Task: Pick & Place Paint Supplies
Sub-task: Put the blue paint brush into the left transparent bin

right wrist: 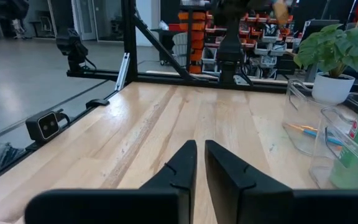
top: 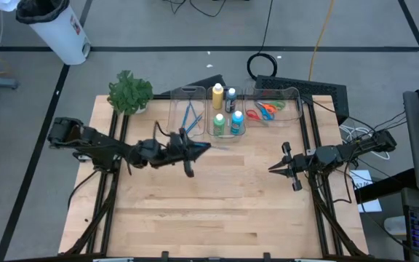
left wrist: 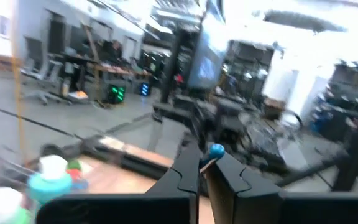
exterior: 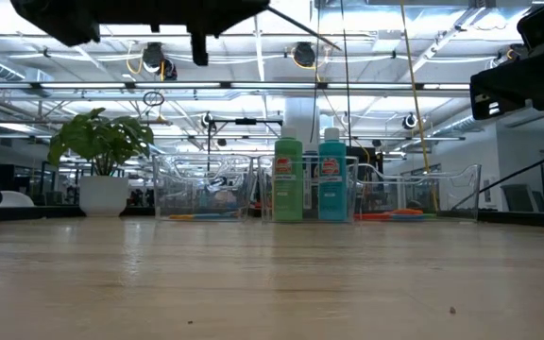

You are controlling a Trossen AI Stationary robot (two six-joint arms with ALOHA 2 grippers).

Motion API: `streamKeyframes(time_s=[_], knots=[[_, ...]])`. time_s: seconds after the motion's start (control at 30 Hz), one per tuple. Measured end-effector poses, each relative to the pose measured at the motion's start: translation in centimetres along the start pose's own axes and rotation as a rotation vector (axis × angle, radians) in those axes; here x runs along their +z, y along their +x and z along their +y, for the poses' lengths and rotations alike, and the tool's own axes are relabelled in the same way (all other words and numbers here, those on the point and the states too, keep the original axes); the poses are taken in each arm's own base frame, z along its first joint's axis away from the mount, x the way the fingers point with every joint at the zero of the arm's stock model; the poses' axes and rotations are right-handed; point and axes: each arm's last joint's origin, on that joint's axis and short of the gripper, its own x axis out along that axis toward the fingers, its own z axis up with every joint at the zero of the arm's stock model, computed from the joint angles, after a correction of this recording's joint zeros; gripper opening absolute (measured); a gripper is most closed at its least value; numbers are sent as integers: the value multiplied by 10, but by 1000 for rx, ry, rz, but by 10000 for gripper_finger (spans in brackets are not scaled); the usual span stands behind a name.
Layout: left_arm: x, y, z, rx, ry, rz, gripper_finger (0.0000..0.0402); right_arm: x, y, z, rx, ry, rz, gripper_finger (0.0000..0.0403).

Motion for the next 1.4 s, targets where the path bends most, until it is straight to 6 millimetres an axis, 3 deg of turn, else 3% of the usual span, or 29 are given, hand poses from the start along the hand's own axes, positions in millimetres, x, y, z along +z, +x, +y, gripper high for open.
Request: streamKeyframes(time_s=[0.33,0.6,0.8,1.0,1.27,1.4], knots=[[46,-12,27,351,14,-90,9,0,0,0,0,3,1,19],[59,-1,64,638,54,127,20,0,0,0,0,3,1,18],[53,-1,94,752,-11,323,12,-1,1,0,0,2,15,18],[43,-15,118,858,-113,475,17,-2,2,0,-1,0,31,18],[37,-25,126,948,-136,562,25,-3,2,0,-1,-1,37,18],[37,-26,125,956,-123,564,9,-3,2,0,-1,-1,37,18]])
